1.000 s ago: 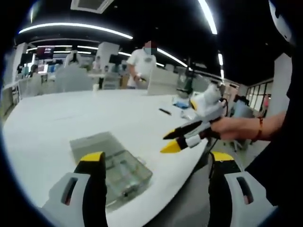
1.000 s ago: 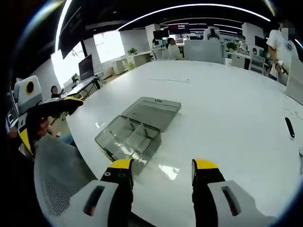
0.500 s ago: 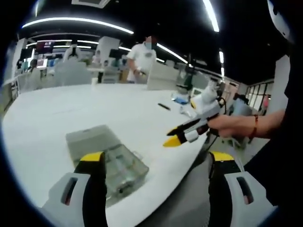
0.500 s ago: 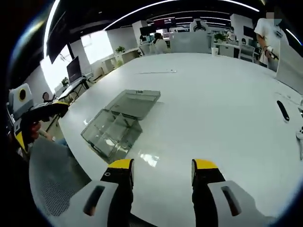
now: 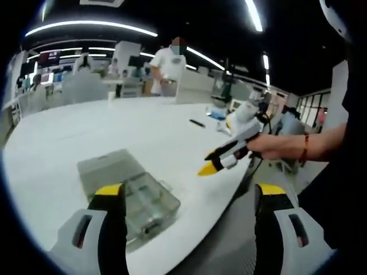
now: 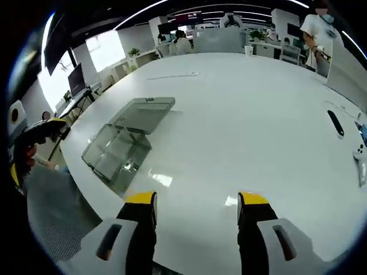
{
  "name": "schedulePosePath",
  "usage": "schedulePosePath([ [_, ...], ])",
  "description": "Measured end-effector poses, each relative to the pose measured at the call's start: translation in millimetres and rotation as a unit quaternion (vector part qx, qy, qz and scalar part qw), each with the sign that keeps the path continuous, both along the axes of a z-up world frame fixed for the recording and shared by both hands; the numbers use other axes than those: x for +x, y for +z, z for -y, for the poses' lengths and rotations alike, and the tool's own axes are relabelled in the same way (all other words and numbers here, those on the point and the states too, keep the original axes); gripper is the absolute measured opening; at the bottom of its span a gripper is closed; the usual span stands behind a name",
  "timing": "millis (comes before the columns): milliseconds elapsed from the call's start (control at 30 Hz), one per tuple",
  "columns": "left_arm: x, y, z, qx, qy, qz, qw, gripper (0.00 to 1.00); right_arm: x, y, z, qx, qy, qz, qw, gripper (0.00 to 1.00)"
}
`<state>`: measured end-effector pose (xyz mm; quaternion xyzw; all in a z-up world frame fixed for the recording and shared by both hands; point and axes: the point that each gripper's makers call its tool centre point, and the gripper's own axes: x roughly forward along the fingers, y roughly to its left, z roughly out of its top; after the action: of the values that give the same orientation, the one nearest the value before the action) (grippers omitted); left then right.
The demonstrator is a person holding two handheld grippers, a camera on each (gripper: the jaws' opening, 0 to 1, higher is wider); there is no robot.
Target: Insert the divider into the dual guide fixture by aligning both edges with the guide slots and pushing it downward to the bottom, including one-sided entry, uneven engagement, binding, and posture correction.
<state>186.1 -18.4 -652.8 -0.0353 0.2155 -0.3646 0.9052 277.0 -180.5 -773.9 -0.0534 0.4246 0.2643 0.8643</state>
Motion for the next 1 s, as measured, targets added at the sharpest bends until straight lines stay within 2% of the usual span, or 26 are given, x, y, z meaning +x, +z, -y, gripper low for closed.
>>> schedulePosePath([
  [167,7.2,-5.4,-4.8,0.003,0.013,-0.004,0.9999,0.92,1.1,-11.8,12.9,-0.018,-0.005,-0.011,0.9998,0.51],
  [333,8.5,-5.7,-7.6,0.006,0.018,-0.002,0.9998,0.92,2.2,-13.7,21.0,-0.022,-0.016,-0.010,0.9996,0.51],
  [400,8.4,-6.2,-8.1,0.005,0.019,-0.004,0.9998,0.92,2.0,-17.3,24.0,-0.023,-0.020,-0.020,0.9993,0.50],
  [533,7.9,-7.3,-6.9,0.004,0.019,-0.006,0.9998,0.92,7.6,-17.3,29.9,-0.022,-0.034,-0.016,0.9991,0.50],
  [633,7.6,-10.4,-7.2,0.006,0.018,-0.012,0.9997,0.91,10.2,-19.3,34.2,-0.038,-0.037,-0.010,0.9985,0.49],
  [1000,9.0,-12.6,-14.0,0.009,0.031,-0.017,0.9993,0.90,9.1,-33.9,48.9,-0.063,-0.051,-0.024,0.9964,0.47],
])
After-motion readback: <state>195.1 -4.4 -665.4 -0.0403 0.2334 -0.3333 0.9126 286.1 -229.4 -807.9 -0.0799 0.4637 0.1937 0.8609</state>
